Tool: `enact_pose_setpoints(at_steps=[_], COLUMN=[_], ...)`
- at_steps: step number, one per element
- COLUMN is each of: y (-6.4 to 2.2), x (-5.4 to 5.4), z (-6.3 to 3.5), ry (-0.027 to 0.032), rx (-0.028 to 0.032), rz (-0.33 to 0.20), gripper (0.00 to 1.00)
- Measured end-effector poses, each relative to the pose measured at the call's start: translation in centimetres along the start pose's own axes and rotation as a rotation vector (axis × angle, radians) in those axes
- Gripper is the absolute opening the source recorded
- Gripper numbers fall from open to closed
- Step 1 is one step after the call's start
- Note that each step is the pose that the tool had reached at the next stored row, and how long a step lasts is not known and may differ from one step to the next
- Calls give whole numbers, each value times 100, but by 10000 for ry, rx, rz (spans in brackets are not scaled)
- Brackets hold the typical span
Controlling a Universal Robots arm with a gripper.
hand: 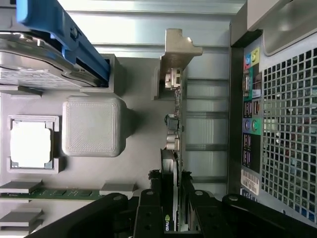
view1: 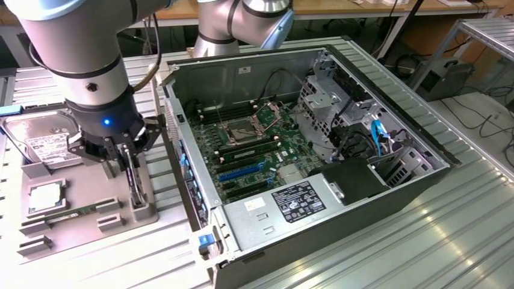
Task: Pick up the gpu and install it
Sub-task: 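Pick up the gpu and move the gpu toward the slot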
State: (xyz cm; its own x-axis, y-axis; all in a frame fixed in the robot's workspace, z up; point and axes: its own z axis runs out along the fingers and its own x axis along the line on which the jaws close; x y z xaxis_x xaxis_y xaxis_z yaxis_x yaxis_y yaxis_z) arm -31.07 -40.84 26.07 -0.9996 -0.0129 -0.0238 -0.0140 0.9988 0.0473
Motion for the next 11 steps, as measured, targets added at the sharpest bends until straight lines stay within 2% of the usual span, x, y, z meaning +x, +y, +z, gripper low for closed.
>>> enact_pose_setpoints(at_steps=[6, 9, 11], y=[11, 17, 26], x=[-5, -9, -17], z=[-216, -364, -569], ry=[-1, 0, -1], rx=[-2, -9, -21], rz=[1, 0, 0], gripper=[26, 26, 26])
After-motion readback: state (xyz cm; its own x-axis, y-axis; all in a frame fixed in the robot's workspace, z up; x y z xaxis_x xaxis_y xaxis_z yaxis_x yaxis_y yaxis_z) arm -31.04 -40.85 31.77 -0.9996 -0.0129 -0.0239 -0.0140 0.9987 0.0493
